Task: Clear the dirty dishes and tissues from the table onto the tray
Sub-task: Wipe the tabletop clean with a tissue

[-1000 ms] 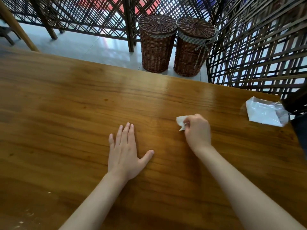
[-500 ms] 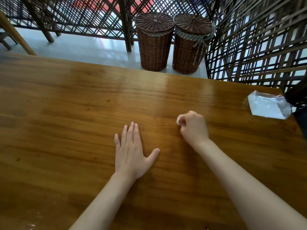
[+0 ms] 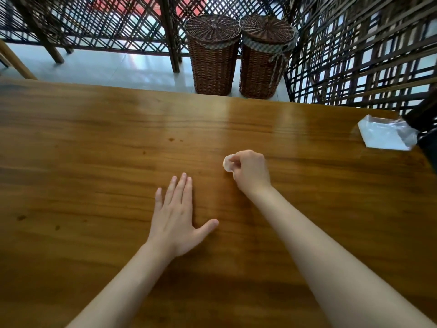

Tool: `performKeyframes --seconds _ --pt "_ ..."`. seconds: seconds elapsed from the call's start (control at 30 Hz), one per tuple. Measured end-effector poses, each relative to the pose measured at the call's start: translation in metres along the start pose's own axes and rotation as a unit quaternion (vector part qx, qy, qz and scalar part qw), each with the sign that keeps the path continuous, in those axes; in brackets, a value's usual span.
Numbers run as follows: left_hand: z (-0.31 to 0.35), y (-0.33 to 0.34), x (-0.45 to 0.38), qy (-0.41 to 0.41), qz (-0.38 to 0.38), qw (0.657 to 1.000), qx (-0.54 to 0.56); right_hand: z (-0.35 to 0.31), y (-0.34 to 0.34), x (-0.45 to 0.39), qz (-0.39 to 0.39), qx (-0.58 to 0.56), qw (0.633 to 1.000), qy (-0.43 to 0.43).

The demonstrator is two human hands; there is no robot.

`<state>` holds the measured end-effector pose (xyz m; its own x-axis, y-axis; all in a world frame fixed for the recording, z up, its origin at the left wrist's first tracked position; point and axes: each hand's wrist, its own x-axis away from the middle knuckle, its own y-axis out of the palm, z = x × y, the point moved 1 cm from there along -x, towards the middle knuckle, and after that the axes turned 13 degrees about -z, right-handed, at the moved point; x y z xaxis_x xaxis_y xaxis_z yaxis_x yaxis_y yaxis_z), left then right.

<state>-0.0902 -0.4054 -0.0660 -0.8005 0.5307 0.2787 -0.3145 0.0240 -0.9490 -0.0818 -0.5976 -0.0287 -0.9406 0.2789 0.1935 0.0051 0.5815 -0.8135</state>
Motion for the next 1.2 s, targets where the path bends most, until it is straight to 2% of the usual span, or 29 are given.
performKeyframes --seconds 0.1,0.33,0.5,0.57,0.67,0.83,1.07,1.2 --pt "-0.012 0.003 0.000 0.014 -0.019 1.000 -0.005 -0.008 0.010 0.001 -0.002 -0.015 1.000 0.024" --pt "-0.020 0.006 0.002 0.062 -0.022 0.998 0.014 -0.025 0.034 0.041 -0.003 0.006 1.000 -0.024" --pt "-0.027 0.003 0.012 0.086 -0.020 0.995 0.036 -0.029 0.036 0.064 -0.066 0.019 0.997 -0.019" --pt "-0.031 0.003 0.024 0.089 -0.016 0.995 0.041 -0.029 0.031 0.069 -0.056 -0.008 0.998 -0.002" --pt "-0.037 0.005 0.046 0.081 -0.011 0.996 0.034 -0.035 0.028 0.069 0.019 -0.043 0.999 0.010" --pt "-0.040 0.009 0.083 0.051 -0.016 0.998 0.024 -0.049 0.056 0.072 -0.025 -0.001 0.999 0.038" --pt "-0.046 0.017 0.115 0.021 -0.009 0.999 0.038 -0.050 0.069 0.123 -0.057 0.035 0.997 -0.028" --pt "-0.041 0.021 0.128 0.001 0.001 1.000 0.029 -0.042 0.062 0.149 -0.075 0.018 0.996 -0.037"
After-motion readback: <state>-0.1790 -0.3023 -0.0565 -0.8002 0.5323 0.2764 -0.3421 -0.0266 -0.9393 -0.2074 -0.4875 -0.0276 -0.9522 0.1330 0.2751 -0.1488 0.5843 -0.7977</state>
